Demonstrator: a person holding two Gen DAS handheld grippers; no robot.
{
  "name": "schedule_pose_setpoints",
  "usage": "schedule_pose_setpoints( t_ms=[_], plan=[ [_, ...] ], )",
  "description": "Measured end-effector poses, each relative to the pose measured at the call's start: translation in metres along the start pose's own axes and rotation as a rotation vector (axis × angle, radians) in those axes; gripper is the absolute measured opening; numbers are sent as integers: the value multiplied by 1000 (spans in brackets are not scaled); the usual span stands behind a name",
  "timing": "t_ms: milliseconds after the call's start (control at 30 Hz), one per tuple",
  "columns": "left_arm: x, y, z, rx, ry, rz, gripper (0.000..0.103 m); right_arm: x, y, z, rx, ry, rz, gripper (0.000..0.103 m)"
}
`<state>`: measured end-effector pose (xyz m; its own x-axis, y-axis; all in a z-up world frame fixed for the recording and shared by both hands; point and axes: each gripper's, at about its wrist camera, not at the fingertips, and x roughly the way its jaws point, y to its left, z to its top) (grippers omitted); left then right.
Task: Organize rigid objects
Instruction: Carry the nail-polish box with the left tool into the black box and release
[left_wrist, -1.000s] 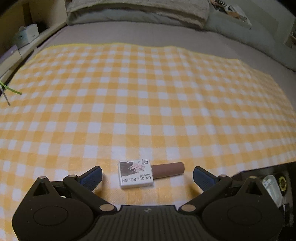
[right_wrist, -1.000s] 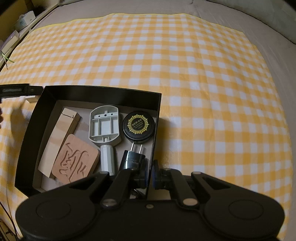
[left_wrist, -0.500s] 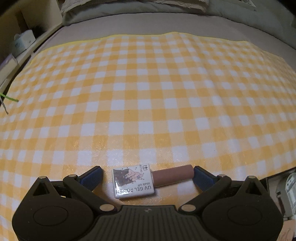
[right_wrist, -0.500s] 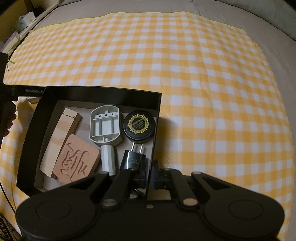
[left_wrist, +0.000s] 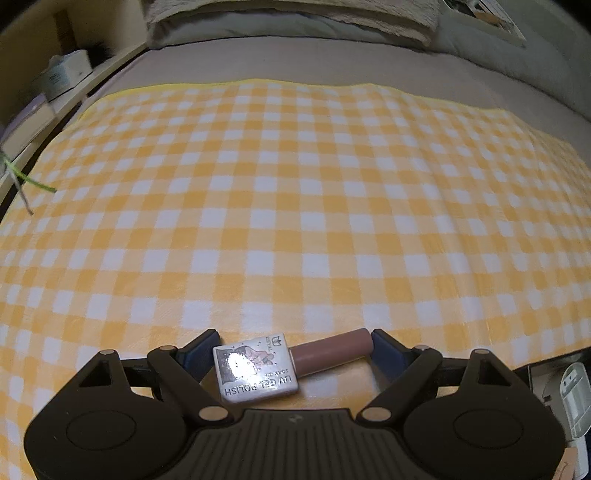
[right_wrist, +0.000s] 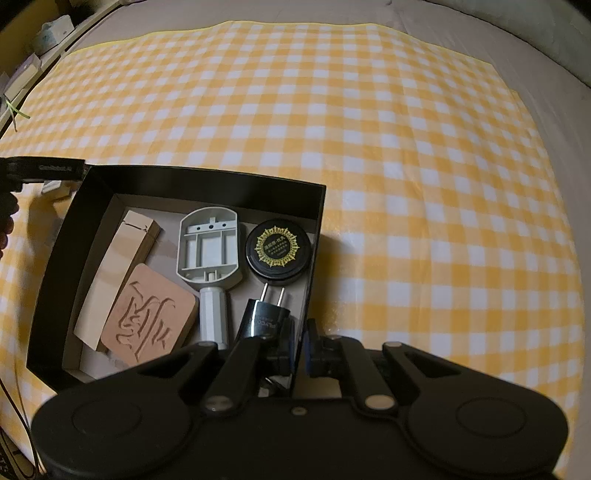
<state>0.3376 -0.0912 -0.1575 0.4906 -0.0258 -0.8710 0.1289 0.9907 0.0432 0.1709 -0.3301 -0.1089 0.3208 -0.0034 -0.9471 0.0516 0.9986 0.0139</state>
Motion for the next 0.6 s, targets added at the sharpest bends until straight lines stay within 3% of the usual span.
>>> schedule_pose_setpoints(
  t_ms=[333, 600],
  plan=[
    [-43, 33, 5, -51, -88, -46, 87, 1, -1, 1, -8, -1, 0, 6],
    [-97, 44, -4, -90, -170, -147, 87, 2, 0, 1, -7, -1, 1, 6]
  ],
)
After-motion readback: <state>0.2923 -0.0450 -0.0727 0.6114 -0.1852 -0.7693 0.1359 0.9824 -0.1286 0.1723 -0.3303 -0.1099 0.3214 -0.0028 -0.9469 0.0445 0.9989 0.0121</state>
